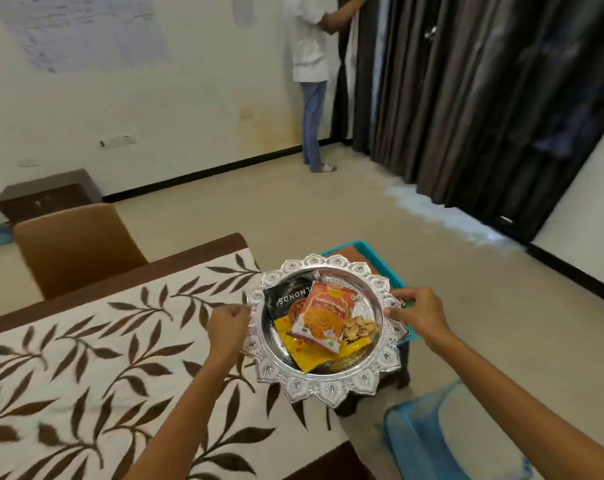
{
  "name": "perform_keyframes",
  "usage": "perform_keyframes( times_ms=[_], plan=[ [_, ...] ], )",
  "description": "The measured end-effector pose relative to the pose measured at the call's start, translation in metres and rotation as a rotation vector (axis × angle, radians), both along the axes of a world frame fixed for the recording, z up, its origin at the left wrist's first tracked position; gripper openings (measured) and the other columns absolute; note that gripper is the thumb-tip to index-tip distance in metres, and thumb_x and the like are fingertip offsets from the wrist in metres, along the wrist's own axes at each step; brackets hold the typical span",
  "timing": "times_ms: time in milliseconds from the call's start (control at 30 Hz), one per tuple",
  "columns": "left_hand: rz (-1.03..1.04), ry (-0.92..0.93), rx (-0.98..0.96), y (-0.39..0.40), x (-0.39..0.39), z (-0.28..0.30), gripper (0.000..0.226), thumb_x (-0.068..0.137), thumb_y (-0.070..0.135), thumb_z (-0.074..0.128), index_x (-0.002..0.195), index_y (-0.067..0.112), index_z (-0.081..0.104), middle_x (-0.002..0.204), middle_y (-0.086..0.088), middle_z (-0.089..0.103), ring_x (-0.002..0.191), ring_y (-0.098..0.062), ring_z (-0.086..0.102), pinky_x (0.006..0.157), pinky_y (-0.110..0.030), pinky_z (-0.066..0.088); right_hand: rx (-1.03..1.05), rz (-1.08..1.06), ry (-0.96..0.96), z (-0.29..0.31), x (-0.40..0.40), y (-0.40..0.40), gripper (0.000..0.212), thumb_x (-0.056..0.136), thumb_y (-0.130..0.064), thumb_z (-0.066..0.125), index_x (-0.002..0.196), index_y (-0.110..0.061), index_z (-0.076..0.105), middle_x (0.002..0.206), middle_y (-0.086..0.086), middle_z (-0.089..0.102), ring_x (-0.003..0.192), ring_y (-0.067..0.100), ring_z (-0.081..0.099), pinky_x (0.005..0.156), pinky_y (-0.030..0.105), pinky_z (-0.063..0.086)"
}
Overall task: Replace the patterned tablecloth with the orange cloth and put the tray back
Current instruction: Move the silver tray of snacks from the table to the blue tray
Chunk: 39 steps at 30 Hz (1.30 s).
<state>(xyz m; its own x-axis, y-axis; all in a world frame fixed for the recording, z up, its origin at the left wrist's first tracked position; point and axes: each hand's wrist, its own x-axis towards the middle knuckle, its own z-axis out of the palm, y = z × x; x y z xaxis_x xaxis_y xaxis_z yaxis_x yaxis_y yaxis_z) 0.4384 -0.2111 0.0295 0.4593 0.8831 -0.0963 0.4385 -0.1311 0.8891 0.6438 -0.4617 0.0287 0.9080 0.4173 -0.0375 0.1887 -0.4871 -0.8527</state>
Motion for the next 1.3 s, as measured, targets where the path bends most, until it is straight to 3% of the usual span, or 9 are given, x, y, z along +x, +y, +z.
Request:
perform_keyframes(
  times_ms=[233, 433, 500, 567, 700, 967, 1100, 1200, 1300],
  plan=[
    [-0.207, 0.025, -0.069, -0.038, 0.102, -0.016, 0.035, 0.091, 0.019, 0.057, 0.067, -0.005, 0.063, 0.058, -0.013, 0.051, 0.058, -0.019, 0.046, 0.054, -0.028, 0.037, -0.007, -0.214, 0.079, -0.021, 0.069, -0.058, 0.042, 0.060, 0.000, 0.085, 0.099, -0.003, 0.072, 0.099, 0.012, 0.069, 0.091, 0.023, 0.061, 0.087, 0.038, 0.048],
    [-0.376, 0.098, -0.100, -0.033, 0.174, -0.066, 0.039, 0.083, 0.038, 0.055, 0.071, 0.002, 0.065, 0.069, -0.021, 0.062, 0.060, -0.022, 0.055, 0.059, -0.045, 0.051, -0.051, -0.327, 0.152, -0.066, 0.128, -0.063, 0.042, 0.059, 0.005, 0.083, 0.099, -0.001, 0.071, 0.103, 0.017, 0.069, 0.093, 0.027, 0.062, 0.085, 0.040, 0.050],
    [-0.404, 0.129, -0.105, -0.029, 0.197, -0.079, 0.041, 0.084, 0.042, 0.057, 0.072, 0.004, 0.065, 0.070, -0.016, 0.065, 0.065, -0.025, 0.060, 0.065, -0.044, 0.052, -0.068, -0.354, 0.172, -0.084, 0.147, -0.055, 0.044, 0.060, 0.006, 0.083, 0.102, 0.000, 0.070, 0.106, 0.018, 0.068, 0.090, 0.024, 0.060, 0.085, 0.038, 0.049],
    [-0.416, 0.132, -0.115, -0.025, 0.213, -0.085, 0.023, 0.092, 0.030, 0.057, 0.079, 0.014, 0.067, 0.070, -0.001, 0.063, 0.069, -0.019, 0.057, 0.064, -0.033, 0.047, -0.093, -0.367, 0.186, -0.098, 0.161, -0.047, 0.046, 0.061, 0.006, 0.083, 0.105, 0.001, 0.069, 0.108, 0.018, 0.067, 0.091, 0.021, 0.057, 0.086, 0.035, 0.047],
    [-0.411, 0.117, -0.166, -0.007, 0.247, -0.117, 0.024, 0.097, 0.017, 0.049, 0.107, 0.007, 0.068, 0.092, 0.001, 0.062, 0.089, -0.019, 0.058, 0.075, -0.027, 0.041, -0.131, -0.371, 0.199, -0.136, 0.191, -0.028, 0.048, 0.061, 0.004, 0.083, 0.107, 0.000, 0.068, 0.108, 0.017, 0.067, 0.094, 0.023, 0.060, 0.084, 0.029, 0.044],
    [-0.372, 0.203, -0.220, 0.004, 0.279, -0.191, 0.032, 0.095, 0.021, 0.053, 0.119, 0.002, 0.063, 0.120, -0.014, 0.064, 0.109, -0.027, 0.058, 0.095, -0.036, 0.045, -0.224, -0.379, 0.209, -0.194, 0.231, -0.014, 0.047, 0.061, 0.003, 0.083, 0.105, -0.002, 0.070, 0.108, 0.015, 0.069, 0.102, 0.027, 0.063, 0.090, 0.031, 0.045],
    [-0.337, 0.207, -0.195, 0.003, 0.285, -0.209, 0.028, 0.090, 0.014, 0.061, 0.114, 0.000, 0.065, 0.113, -0.017, 0.065, 0.103, -0.030, 0.061, 0.087, -0.031, 0.044, -0.236, -0.360, 0.211, -0.206, 0.243, -0.009, 0.048, 0.063, 0.000, 0.084, 0.108, -0.005, 0.069, 0.110, 0.013, 0.068, 0.103, 0.026, 0.062, 0.094, 0.036, 0.047],
    [-0.357, 0.275, -0.174, 0.005, 0.285, -0.217, 0.033, 0.080, 0.001, 0.068, 0.113, 0.001, 0.065, 0.092, -0.016, 0.067, 0.080, -0.032, 0.064, 0.079, -0.040, 0.053, -0.260, -0.329, 0.212, -0.209, 0.251, -0.006, 0.050, 0.063, -0.004, 0.085, 0.110, -0.005, 0.068, 0.113, 0.012, 0.067, 0.104, 0.026, 0.061, 0.095, 0.038, 0.047],
    [-0.335, 0.312, -0.185, 0.008, 0.286, -0.227, 0.046, 0.068, -0.012, 0.066, 0.112, 0.003, 0.065, 0.091, -0.021, 0.068, 0.074, -0.034, 0.066, 0.071, -0.044, 0.057, -0.253, -0.312, 0.212, -0.210, 0.255, -0.003, 0.049, 0.065, -0.004, 0.084, 0.110, -0.004, 0.068, 0.114, 0.013, 0.067, 0.104, 0.026, 0.061, 0.093, 0.034, 0.047]
  ],
)
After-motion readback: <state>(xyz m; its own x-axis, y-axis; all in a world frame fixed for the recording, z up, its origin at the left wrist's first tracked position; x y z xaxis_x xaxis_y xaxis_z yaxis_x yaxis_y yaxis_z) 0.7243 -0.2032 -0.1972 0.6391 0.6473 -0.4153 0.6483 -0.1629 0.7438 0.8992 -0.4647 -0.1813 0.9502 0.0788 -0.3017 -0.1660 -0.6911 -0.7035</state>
